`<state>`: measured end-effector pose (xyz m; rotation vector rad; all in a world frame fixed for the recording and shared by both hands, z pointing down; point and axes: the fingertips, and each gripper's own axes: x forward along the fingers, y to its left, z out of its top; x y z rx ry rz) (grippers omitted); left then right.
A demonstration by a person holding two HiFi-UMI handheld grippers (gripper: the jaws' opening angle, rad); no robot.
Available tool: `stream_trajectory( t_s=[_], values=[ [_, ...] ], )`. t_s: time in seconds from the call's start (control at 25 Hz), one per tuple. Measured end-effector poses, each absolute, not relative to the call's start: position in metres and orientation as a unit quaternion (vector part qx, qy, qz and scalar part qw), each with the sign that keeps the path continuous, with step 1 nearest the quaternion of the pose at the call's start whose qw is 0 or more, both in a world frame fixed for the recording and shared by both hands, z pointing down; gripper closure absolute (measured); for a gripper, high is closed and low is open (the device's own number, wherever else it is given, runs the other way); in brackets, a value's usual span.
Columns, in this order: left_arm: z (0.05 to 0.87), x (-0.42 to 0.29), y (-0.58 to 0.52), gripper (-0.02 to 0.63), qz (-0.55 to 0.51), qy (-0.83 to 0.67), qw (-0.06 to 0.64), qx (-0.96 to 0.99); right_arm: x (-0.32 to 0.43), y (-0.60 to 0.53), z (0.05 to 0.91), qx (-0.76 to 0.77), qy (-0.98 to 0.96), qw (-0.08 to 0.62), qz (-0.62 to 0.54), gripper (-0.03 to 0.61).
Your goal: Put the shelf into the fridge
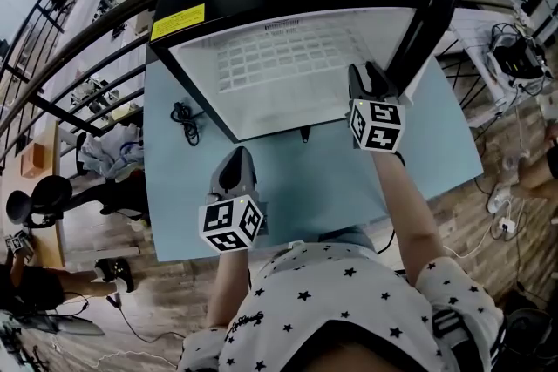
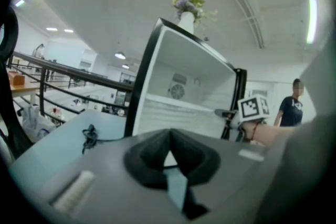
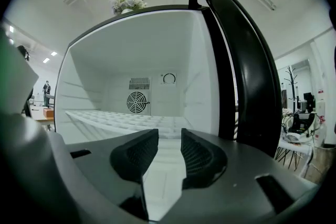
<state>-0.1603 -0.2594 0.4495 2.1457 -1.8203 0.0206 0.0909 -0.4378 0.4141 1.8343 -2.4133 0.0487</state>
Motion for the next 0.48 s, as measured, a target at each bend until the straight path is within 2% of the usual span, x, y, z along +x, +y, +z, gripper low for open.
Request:
stream_trajectory(
  t_s=[0.48],
  values=[
    [0.446, -0.169, -0.232, 0.606, 0.009, -0.637, 0.165, 0.753, 0.077, -0.425, 0.414, 0.602, -0.795, 0.038, 0.067, 0.500]
  ],
)
